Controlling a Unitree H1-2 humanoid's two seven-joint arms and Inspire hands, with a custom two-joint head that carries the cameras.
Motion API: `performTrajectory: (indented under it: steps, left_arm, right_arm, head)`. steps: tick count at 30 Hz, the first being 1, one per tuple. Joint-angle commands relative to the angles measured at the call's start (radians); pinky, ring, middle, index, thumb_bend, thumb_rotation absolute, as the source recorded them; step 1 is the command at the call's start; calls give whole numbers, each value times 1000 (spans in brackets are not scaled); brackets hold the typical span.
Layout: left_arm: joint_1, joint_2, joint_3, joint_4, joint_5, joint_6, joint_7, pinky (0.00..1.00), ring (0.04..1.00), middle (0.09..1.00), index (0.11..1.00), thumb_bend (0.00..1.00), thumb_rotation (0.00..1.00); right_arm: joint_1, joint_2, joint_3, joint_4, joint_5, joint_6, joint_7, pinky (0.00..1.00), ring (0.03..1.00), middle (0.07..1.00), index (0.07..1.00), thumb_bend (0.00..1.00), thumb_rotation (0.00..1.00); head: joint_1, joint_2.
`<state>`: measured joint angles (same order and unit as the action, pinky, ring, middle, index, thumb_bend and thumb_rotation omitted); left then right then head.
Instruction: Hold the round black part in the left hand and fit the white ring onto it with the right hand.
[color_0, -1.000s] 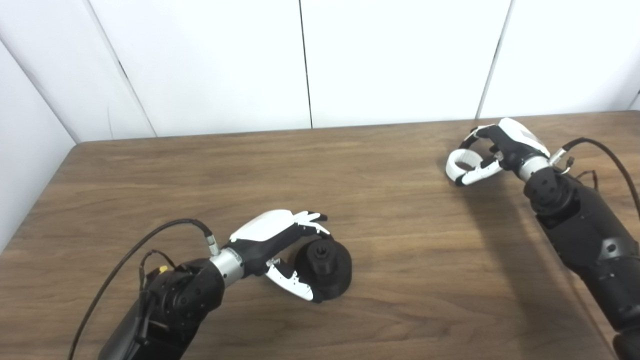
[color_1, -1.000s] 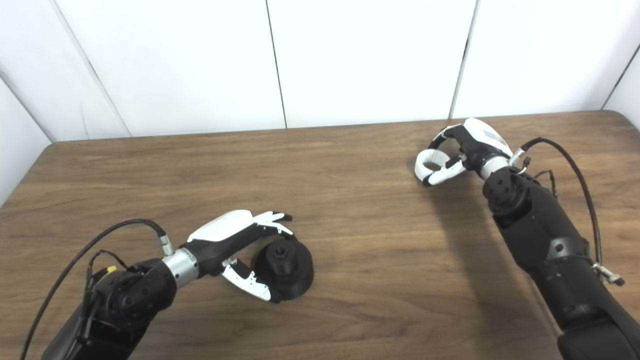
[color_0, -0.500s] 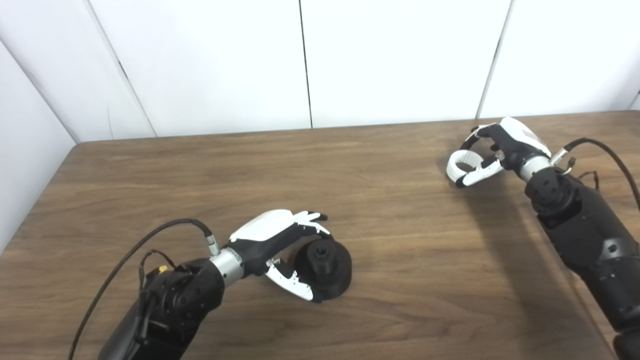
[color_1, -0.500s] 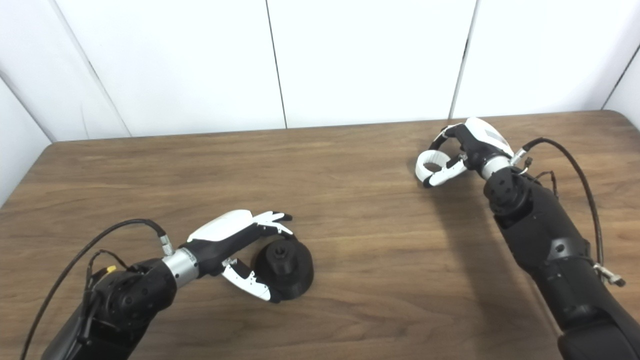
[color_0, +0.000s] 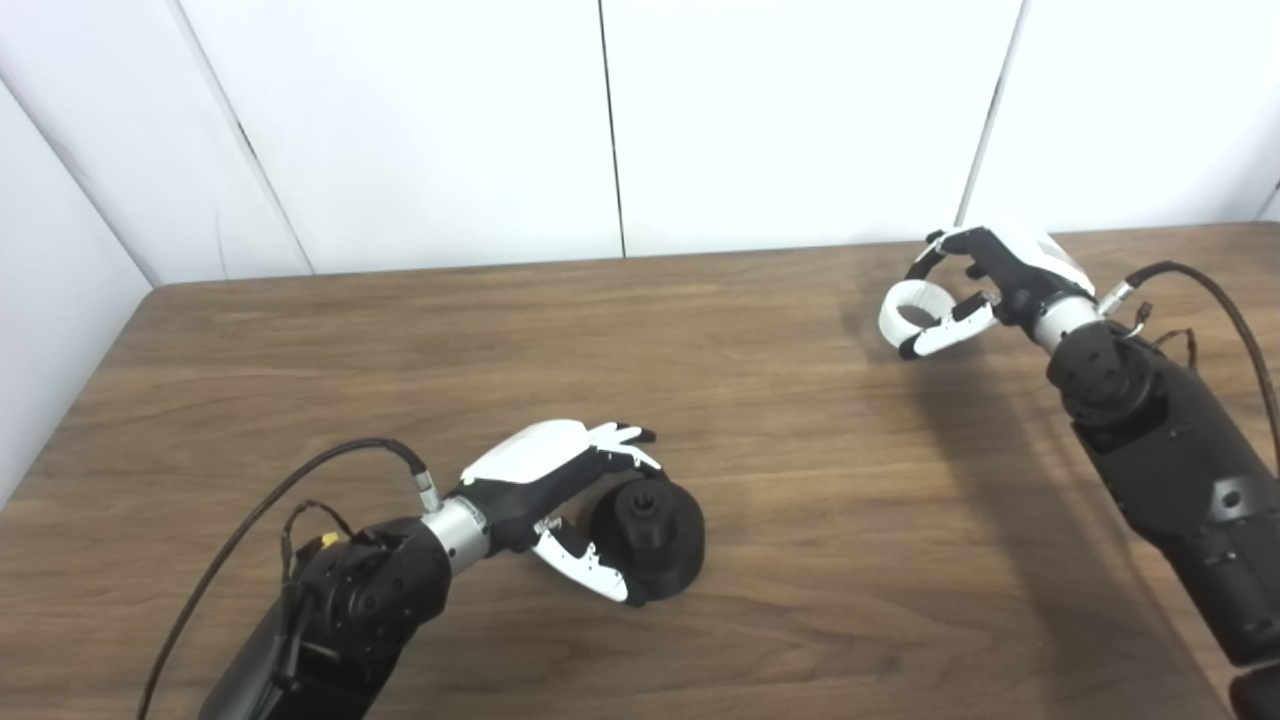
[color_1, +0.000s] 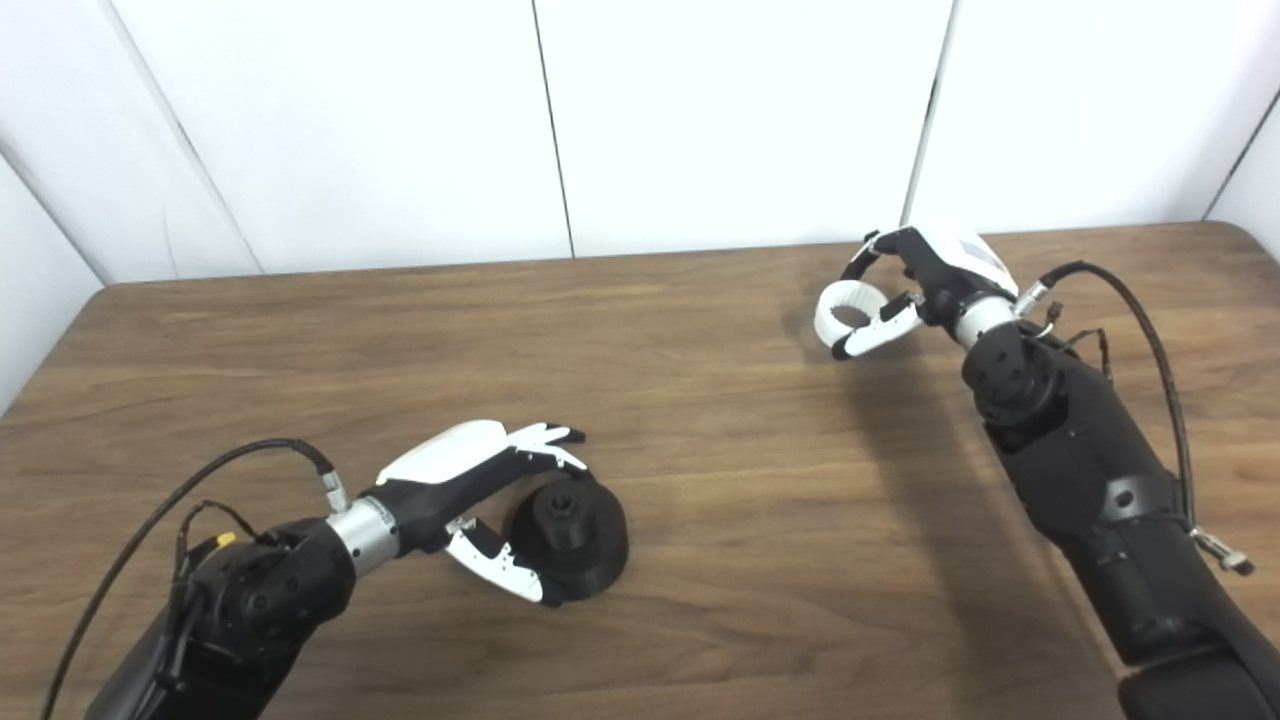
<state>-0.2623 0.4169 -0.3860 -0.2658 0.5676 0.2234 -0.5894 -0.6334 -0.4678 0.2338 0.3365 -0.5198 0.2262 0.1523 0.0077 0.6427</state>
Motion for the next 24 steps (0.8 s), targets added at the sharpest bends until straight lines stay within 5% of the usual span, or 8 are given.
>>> performTrajectory:
  steps: [1,24]
  left_arm:
    - [-12,5,-7,31,9,21,-11,881,1000,977,760,947,315]
    - [-13,-9,-16,40,26,27,-11,882,1000,979,762,955,335]
  right_arm:
    - [-32,-20,-16,-64,-4,0,3,793,934,876,493,523,142]
    - [28,28,25,-524,-21,95,202,839,936,874,491,524,139]
  head:
    - [1,0]
    - [9,-1]
